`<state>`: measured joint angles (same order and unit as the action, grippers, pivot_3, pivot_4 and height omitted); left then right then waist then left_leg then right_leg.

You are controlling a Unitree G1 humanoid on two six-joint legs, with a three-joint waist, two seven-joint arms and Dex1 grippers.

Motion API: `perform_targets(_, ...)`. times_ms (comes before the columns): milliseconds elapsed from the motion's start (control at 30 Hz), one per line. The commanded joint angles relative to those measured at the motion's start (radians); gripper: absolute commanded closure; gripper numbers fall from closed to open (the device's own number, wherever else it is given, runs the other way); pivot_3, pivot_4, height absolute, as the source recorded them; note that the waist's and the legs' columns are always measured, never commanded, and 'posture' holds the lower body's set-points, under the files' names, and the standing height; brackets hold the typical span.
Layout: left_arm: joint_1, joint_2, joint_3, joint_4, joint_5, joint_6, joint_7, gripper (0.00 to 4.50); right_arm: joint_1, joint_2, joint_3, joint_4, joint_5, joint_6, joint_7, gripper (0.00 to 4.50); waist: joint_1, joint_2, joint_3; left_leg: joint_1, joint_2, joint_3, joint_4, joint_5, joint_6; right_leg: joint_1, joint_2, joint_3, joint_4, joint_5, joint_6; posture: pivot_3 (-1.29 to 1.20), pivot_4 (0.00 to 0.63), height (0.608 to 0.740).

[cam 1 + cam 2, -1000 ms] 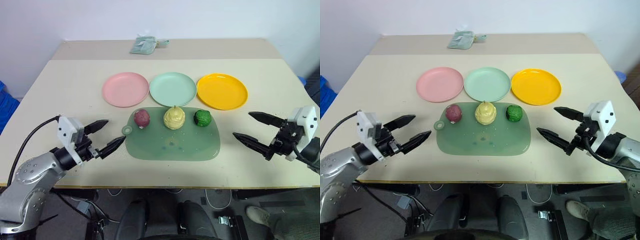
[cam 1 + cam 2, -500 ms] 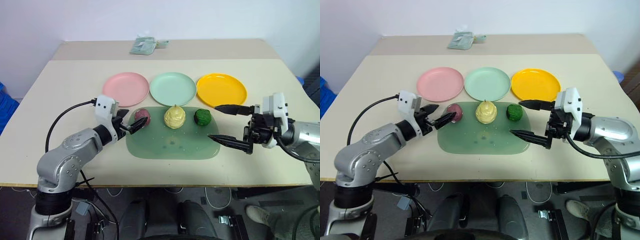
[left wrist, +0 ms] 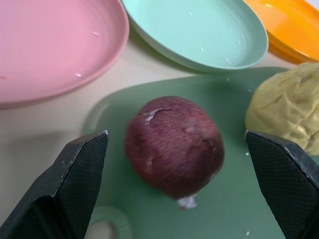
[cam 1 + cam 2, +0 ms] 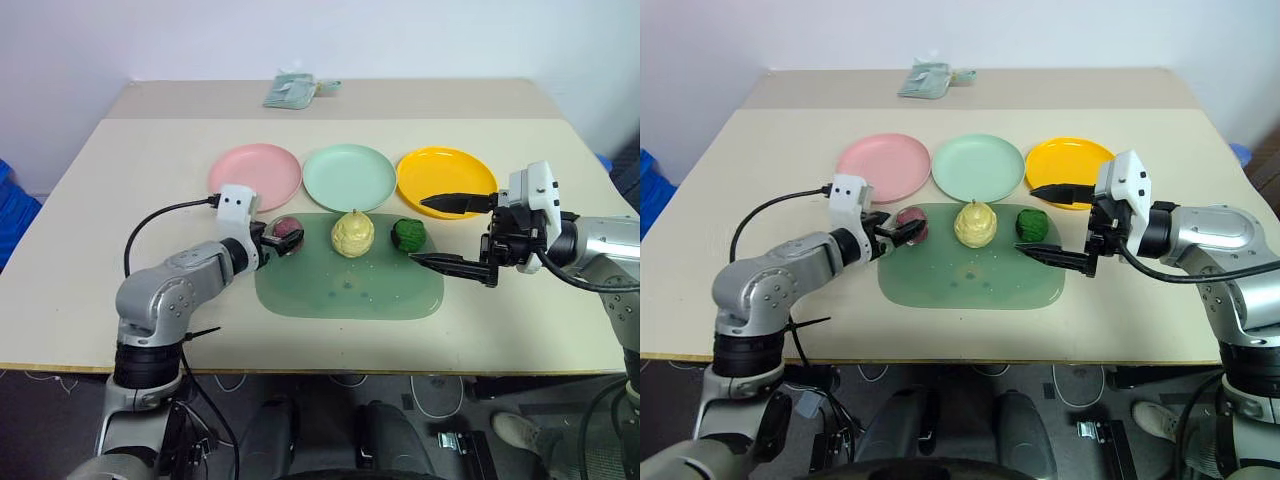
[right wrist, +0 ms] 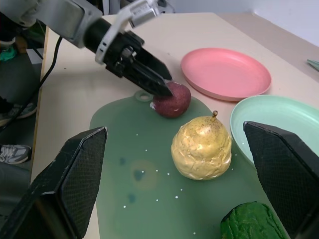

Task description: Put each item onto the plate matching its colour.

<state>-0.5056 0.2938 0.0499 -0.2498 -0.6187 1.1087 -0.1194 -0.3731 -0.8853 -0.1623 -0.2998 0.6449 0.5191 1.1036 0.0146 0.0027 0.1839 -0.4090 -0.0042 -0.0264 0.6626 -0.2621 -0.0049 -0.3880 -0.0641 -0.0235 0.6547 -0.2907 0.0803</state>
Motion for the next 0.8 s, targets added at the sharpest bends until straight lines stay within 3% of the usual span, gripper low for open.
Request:
perform_targets(33,-0.024,-0.02,-0.01,0.028,0.027,-0.018,-0.006,0.0,-0.014,-0.009,-0.013,-0.021,0.007,0.005,-0.005,0.02,-0.001,0.0,0.0,0.0,0.0,0.0,0.0,0.0,0.0,0.0,0.0,0.0,0.0,0.0,0.0,0.0,0.15,0.74)
perform_targets(133,-0.023,-0.026,-0.01,0.031,0.043,-0.02,-0.011,0.8,-0.011,-0.012,-0.023,-0.027,0.01,0.009,-0.008,0.0,-0.003,0.0,0.0,0.0,0.0,0.0,0.0,0.0,0.0,-0.001,0.0,0.001,0.0,0.0,0.0,0.0,0.15,0.74)
perform_targets(200,-0.022,-0.02,-0.012,0.03,0.07,-0.04,-0.005,1.68,-0.007,-0.013,-0.03,-0.03,0.012,0.012,-0.011,0.0,-0.002,0.0,0.0,0.0,0.0,0.0,0.0,0.0,0.0,-0.001,0.0,0.001,0.001,0.0,0.0,0.0,0.15,0.74)
perform_targets(500,-0.146,-0.026,0.099,0.1,0.134,-0.131,0.053,1.68,0.0,-0.002,-0.038,-0.047,0.01,0.003,-0.037,0.0,0.001,-0.001,0.001,0.0,0.0,0.0,0.0,0.002,-0.004,-0.001,0.0,0.001,0.001,0.0,0.0,0.0,0.15,0.74)
perform_targets(800,-0.44,-0.001,0.146,0.774,0.322,-0.522,0.086,1.68,-0.075,0.056,0.001,0.004,-0.041,-0.04,-0.092,0.0,-0.002,-0.003,0.002,0.0,-0.001,0.001,0.0,0.003,-0.005,-0.001,0.001,0.0,0.001,0.003,0.004,0.0,0.15,0.74)
